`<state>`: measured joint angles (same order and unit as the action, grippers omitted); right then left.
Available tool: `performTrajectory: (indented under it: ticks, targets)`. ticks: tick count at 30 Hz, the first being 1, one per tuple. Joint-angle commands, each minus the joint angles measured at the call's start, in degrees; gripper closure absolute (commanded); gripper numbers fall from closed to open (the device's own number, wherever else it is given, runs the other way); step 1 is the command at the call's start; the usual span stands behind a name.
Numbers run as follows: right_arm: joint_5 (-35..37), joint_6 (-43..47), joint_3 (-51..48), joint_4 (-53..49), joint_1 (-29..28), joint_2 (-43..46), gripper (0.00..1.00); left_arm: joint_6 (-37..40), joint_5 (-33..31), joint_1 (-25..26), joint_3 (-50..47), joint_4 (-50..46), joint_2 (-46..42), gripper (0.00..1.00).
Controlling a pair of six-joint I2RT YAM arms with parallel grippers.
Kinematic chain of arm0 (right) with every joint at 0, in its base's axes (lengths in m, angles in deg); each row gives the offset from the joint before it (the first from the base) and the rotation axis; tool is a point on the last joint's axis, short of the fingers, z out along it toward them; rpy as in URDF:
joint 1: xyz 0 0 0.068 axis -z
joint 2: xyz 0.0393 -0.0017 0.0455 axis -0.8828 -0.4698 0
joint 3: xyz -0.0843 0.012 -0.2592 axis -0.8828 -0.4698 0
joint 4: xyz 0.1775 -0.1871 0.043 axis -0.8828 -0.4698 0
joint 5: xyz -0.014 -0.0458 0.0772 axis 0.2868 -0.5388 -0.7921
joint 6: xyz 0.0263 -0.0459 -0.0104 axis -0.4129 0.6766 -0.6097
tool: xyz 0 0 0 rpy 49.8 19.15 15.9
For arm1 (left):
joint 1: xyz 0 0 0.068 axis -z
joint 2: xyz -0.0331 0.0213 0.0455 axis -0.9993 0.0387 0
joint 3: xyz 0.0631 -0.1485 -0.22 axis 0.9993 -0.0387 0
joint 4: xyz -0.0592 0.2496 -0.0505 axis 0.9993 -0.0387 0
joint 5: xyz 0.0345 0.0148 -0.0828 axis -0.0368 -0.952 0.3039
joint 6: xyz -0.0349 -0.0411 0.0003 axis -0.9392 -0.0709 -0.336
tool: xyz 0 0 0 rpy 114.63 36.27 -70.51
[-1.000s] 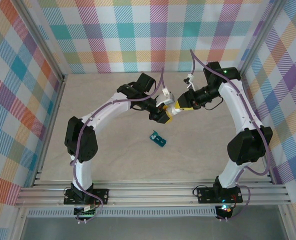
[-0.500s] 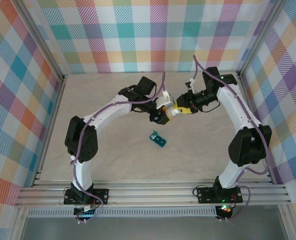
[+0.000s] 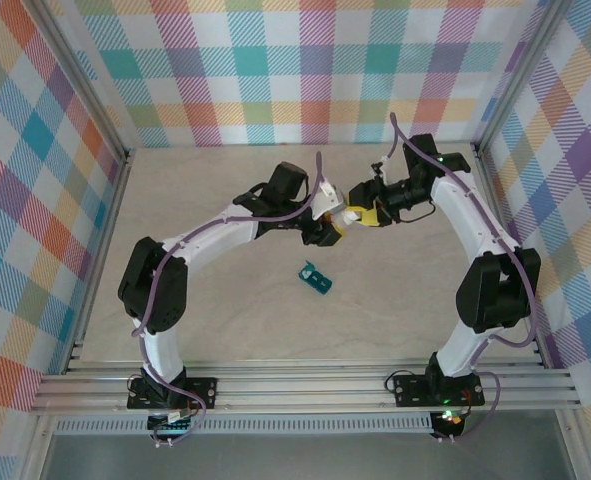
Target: Sort the pills into containers
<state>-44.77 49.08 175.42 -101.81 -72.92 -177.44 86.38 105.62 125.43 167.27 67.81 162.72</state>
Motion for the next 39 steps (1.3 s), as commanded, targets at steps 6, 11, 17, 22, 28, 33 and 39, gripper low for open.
performTrajectory:
  ticks: [6,11,17,22,28,33,39]
  targets:
    - [-2.31,-3.4,1.29,2.54,-0.54,2.38,0.38,-2.05,0.29,0.86,-1.29,6.7,-1.34,1.0]
    - [-2.61,-5.0,1.51,3.98,0.33,3.61,0.32,-3.4,1.06,0.06,-2.24,8.36,-1.34,1.0]
    - [-3.91,-7.03,1.21,6.61,2.03,6.39,0.26,-4.77,1.54,-0.54,-3.15,9.86,-1.51,1.0]
    - [-4.47,-8.61,-1.0,8.76,4.64,10.18,0.23,-6.99,2.85,-1.08,-3.77,11.88,-1.63,1.0]
    - [-1.51,-13.1,-9.39,16.78,7.85,17.45,0.23,-11.78,4.83,-1.95,-5.81,17.48,-2.29,1.0]
    - [3.0,-15.23,-16.62,24.21,8.57,23.29,0.24,-15.01,5.71,-2.27,-6.6,20.72,-2.7,1.0]
    - [8.7,-15.8,-19.86,23.14,8.83,27.18,0.24,-20.05,6.05,-2.4,-7.14,25.29,-3.01,1.0]
